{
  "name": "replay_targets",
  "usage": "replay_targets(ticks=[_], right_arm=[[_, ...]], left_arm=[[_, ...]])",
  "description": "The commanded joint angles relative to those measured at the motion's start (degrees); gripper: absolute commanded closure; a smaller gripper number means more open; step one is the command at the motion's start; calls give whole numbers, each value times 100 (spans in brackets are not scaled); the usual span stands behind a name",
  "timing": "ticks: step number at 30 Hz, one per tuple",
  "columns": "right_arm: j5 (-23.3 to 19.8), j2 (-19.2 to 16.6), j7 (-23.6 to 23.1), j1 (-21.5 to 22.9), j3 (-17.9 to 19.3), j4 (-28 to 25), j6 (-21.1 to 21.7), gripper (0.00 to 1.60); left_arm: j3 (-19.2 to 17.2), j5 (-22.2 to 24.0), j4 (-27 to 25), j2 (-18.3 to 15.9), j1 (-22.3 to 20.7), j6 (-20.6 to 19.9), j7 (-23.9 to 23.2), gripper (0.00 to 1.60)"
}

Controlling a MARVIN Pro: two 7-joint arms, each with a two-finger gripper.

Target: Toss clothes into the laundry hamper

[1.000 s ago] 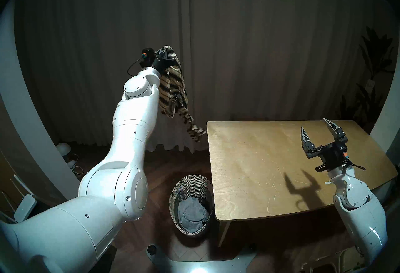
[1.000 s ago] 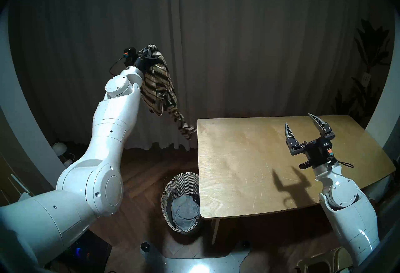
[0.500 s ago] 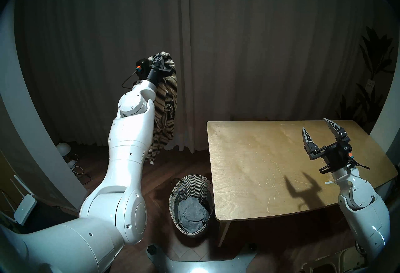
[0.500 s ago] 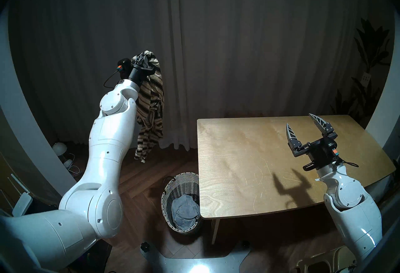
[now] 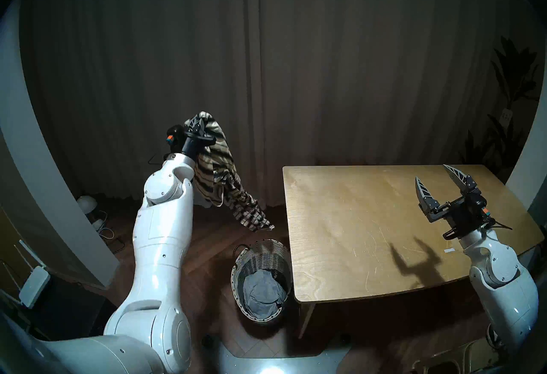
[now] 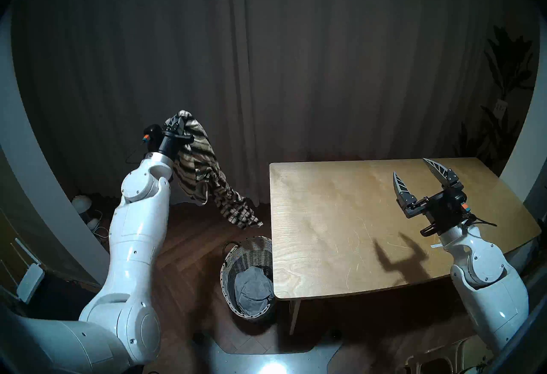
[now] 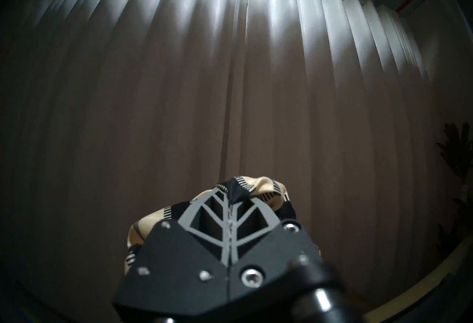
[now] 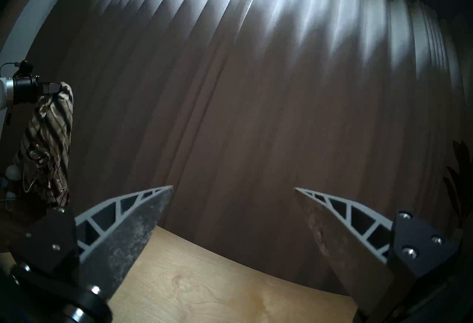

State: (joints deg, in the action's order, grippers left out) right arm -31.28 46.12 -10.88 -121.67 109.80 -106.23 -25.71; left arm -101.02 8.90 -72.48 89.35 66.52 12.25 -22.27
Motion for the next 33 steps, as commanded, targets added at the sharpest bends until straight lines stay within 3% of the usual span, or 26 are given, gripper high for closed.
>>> replay_targets(ticks=[1, 6, 17, 25, 33], right_arm=[[-269, -74, -168, -166, 225, -206, 105, 0], [-483, -97, -345, -302, 373, -298, 259, 0], [-1258, -157, -961, -757, 906, -573, 823, 0], [-1850, -179, -1509, -1070, 1362, -721, 1377, 0], [-2214, -168, -1925, -1233, 1695, -779, 1859, 0]], left_arm=[[471, 104, -394, 520, 745, 111, -424, 160], [1005, 210, -699, 365, 1173, 218, -689, 160], [907, 475, -1440, 233, 2166, 690, -591, 160], [1055, 619, -1973, 210, 2784, 821, -231, 160], [1335, 296, -2414, 220, 3199, 473, 306, 160]])
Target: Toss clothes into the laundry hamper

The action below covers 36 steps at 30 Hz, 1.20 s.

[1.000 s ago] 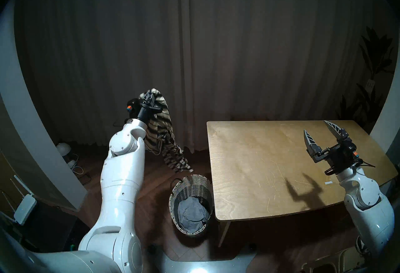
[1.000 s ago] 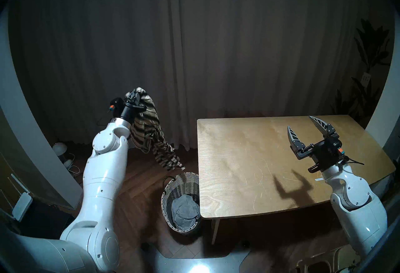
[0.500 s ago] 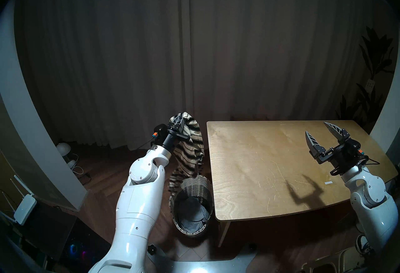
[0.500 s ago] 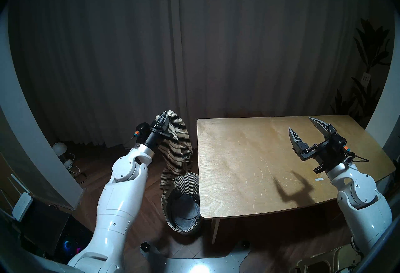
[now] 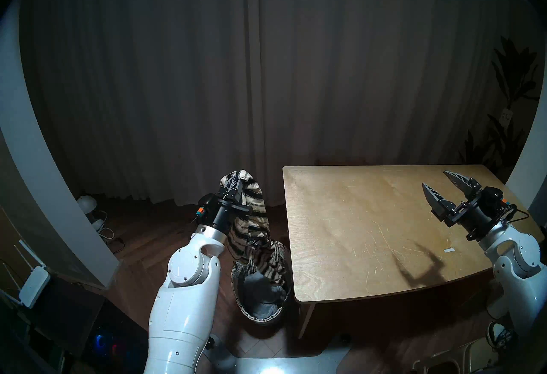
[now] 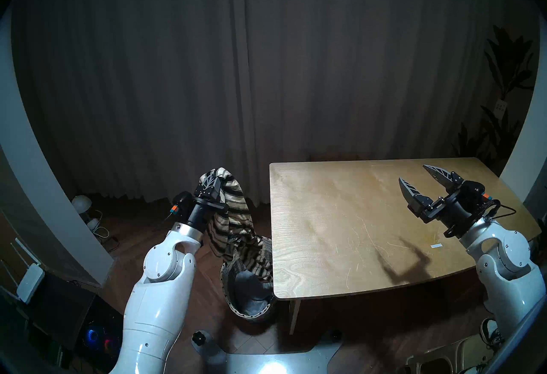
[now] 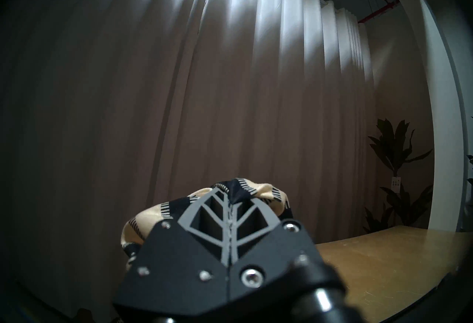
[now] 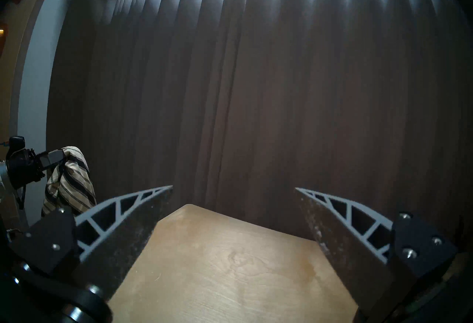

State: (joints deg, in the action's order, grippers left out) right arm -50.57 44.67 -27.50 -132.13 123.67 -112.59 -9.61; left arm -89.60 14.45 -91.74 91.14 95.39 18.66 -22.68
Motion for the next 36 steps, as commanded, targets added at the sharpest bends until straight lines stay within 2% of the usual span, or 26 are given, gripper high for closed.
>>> replay_targets(ticks=[1, 9, 16, 23, 26, 33, 36], right_arm=[[-307, -20, -294, -195, 332, -147, 290, 0], [-309, 8, -353, -162, 355, -138, 376, 0], [-308, 15, -382, -146, 361, -132, 420, 0], [-311, 25, -403, -140, 370, -133, 434, 0], [-311, 30, -411, -136, 371, -132, 435, 0], [-305, 45, -422, -127, 375, -135, 441, 0], [-303, 47, -430, -120, 372, -130, 444, 0]], left_arm=[[195, -312, -427, 38, 280, -212, 450, 160], [-106, -558, 608, -82, -368, -268, 707, 160], [-300, -555, 1131, -233, -715, -535, 787, 160], [-79, -627, 1663, -181, -998, -469, 625, 160], [61, -687, 1808, -117, -991, -409, 587, 160], [118, -749, 2884, -68, -1420, -297, 622, 160], [134, -819, 3113, -48, -1525, -355, 664, 160]])
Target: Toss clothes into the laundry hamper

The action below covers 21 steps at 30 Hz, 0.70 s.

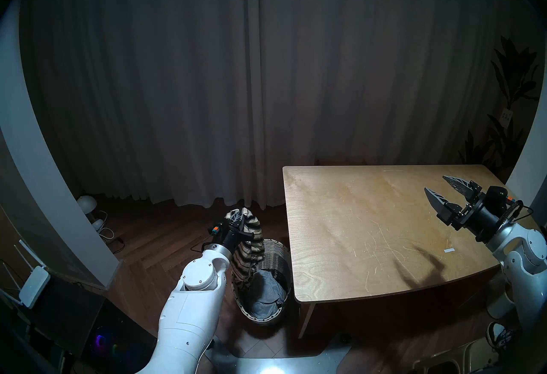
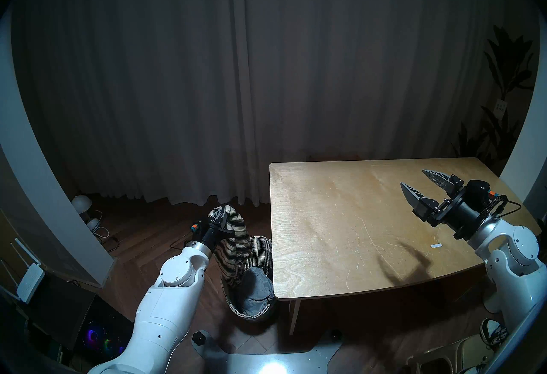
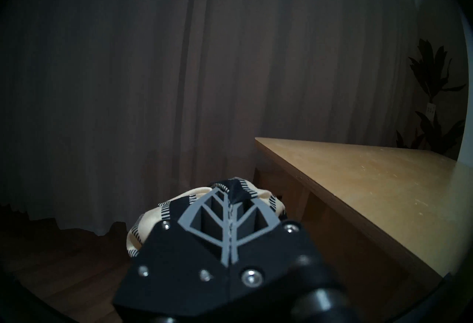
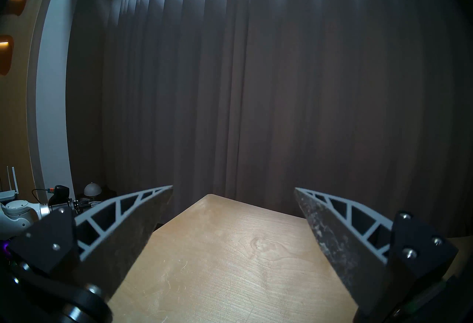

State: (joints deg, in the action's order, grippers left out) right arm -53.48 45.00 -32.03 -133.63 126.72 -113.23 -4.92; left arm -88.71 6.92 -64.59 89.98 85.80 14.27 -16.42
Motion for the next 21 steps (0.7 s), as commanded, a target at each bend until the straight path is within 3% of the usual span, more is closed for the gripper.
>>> replay_targets(ticks=[1, 14, 15, 16, 17, 21], right_arm=[[-10, 16, 20, 33, 66, -64, -24, 0], [-2, 30, 4, 54, 59, -58, -17, 0], [-1, 32, 4, 55, 59, -58, -16, 0], [-1, 33, 4, 56, 59, -58, -16, 0], [0, 34, 4, 56, 60, -59, -15, 0], [3, 39, 4, 58, 61, -62, -12, 0]], left_arm=[[50, -74, 523, 72, -644, 89, 37, 160], [180, -246, 1588, 251, -1223, -71, 79, 160], [189, -252, 1740, 240, -1330, -62, 65, 144], [204, -283, 1713, 223, -1300, -80, 52, 102], [214, -279, 1898, 219, -1416, -41, 36, 0], [74, -170, 2250, 215, -1563, 34, 102, 0]])
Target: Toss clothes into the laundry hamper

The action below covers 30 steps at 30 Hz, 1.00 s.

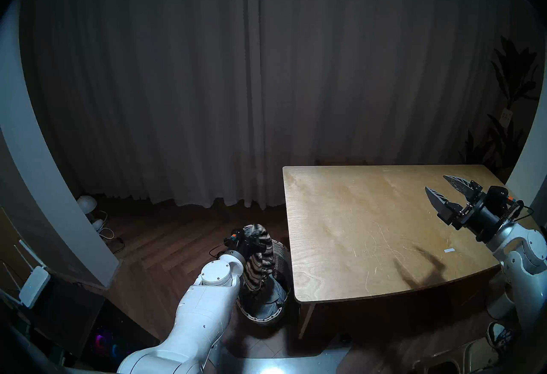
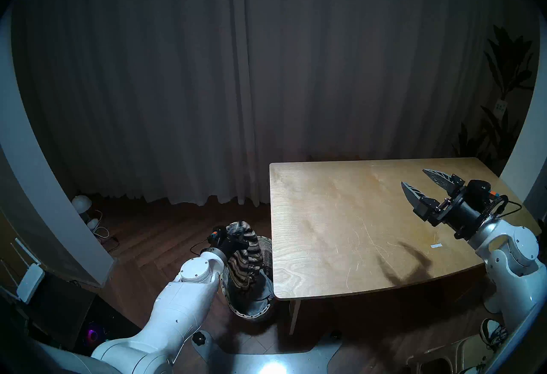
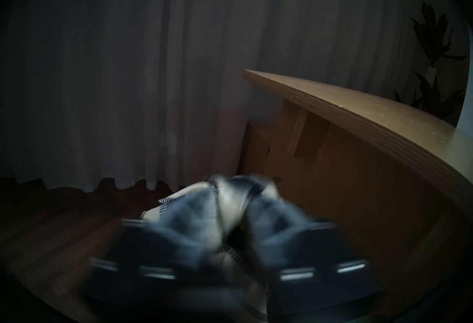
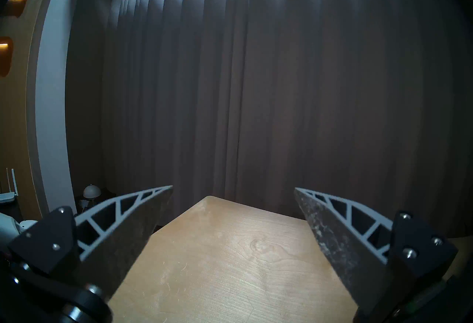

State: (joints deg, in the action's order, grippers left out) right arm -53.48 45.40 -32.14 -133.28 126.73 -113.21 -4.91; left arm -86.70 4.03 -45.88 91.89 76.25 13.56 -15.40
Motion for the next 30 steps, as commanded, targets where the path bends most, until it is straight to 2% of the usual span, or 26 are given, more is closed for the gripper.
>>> replay_targets(ticks=[1, 5, 9, 13, 22, 24, 28, 30], right_arm=[[3, 0, 15, 24, 60, -64, -13, 0], [4, 2, 11, 30, 57, -61, -12, 0], [6, 5, 9, 34, 56, -60, -11, 0], [6, 6, 4, 40, 51, -54, -12, 0], [5, 7, -7, 55, 38, -39, -12, 0], [5, 9, -9, 57, 36, -38, -12, 0], [5, 10, -13, 62, 34, -35, -12, 0], [-71, -46, 33, 214, 17, -58, -18, 0]], left_arm=[[-169, 132, 433, 3, -640, 120, 37, 0], [-336, 221, 608, -102, -791, 243, 61, 0], [-449, 308, 520, -150, -795, 412, 57, 0], [-644, 453, 40, -215, -661, 734, 104, 0], [-900, 428, -546, -573, -722, 1496, 177, 0], [-934, 448, -785, -591, -630, 1760, 153, 0], [-907, 451, -1073, -552, -474, 2019, 68, 0], [-862, 458, -1182, -482, -358, 2070, 17, 0]])
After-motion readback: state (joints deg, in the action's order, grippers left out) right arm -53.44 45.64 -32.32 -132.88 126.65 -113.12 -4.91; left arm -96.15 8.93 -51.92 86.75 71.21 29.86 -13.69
